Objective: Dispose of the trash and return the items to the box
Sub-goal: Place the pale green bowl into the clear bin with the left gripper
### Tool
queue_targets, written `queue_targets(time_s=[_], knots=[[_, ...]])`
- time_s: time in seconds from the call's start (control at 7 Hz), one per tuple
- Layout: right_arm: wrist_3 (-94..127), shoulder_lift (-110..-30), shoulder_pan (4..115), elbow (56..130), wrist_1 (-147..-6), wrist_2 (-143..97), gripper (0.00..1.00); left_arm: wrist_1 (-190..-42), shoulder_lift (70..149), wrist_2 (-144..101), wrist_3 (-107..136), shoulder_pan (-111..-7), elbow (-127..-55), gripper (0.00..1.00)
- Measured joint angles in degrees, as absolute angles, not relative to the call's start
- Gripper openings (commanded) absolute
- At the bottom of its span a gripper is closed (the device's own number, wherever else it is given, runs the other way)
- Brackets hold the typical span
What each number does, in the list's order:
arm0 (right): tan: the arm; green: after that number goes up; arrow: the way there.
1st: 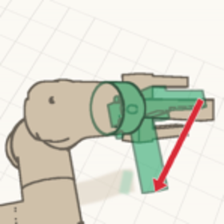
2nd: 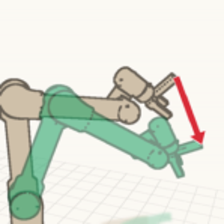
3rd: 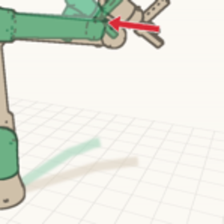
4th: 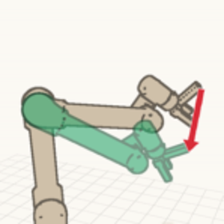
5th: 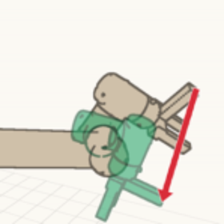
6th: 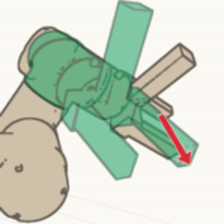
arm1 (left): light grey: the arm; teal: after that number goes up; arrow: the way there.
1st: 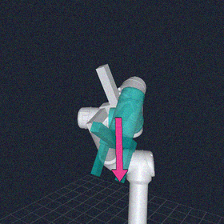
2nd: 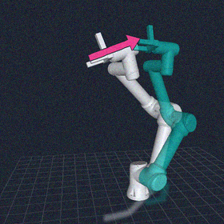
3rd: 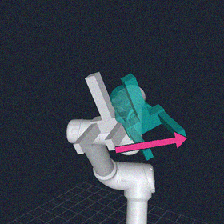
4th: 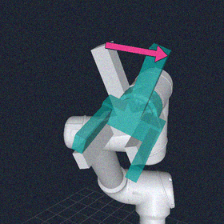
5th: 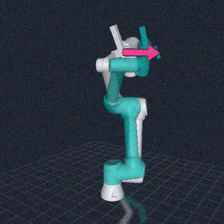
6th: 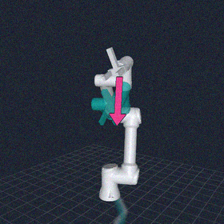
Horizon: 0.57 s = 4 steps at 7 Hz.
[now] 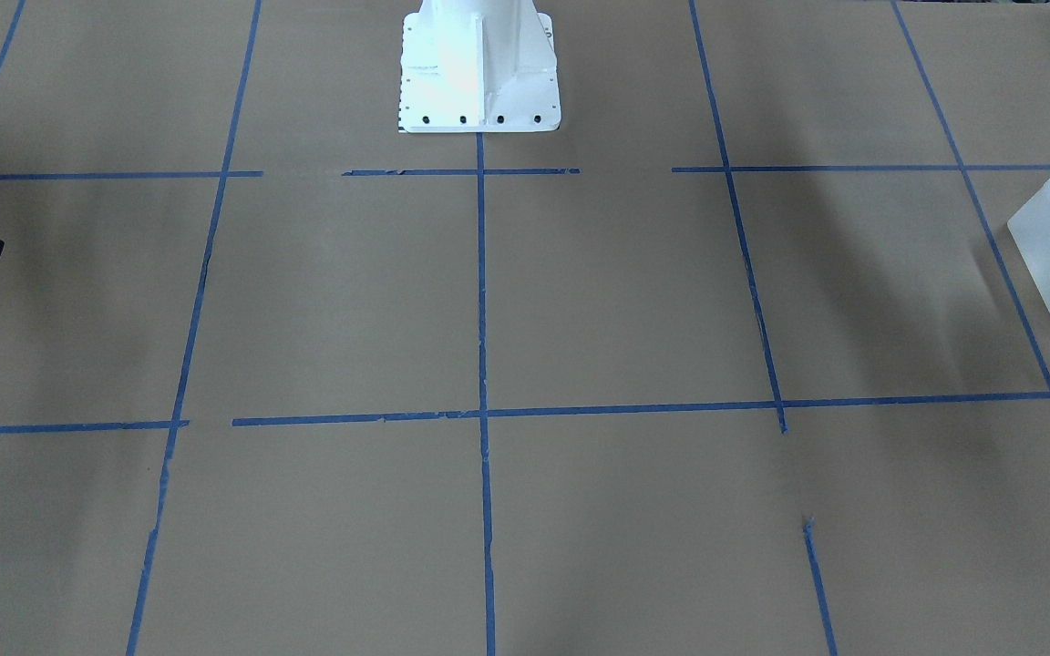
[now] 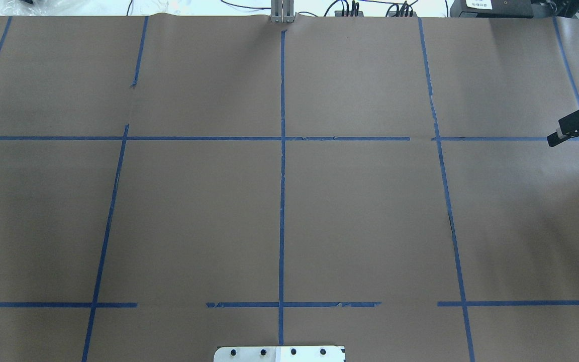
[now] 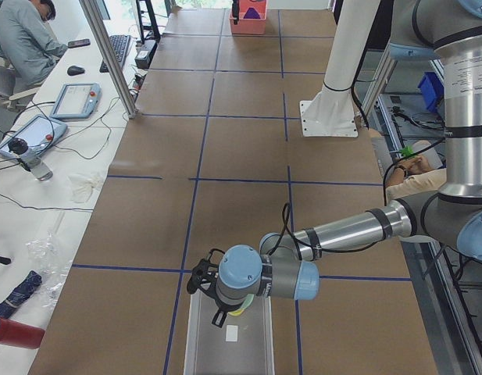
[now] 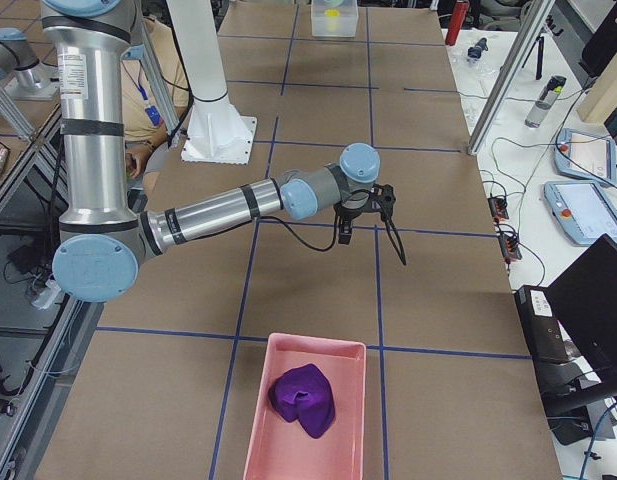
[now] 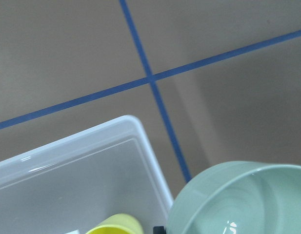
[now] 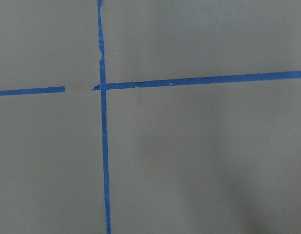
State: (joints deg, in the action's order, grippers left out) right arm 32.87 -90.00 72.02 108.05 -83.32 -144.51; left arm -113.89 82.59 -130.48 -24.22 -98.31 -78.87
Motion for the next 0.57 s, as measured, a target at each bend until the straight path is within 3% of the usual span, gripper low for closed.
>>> queue_targets(time_s=[0.57], knots=[[32.87,-90.08,71.94,106.92,-82.97,-144.07,1.0,-115.25,87.54,-126.2,-28.07,-100.76,-67.12,0.0]])
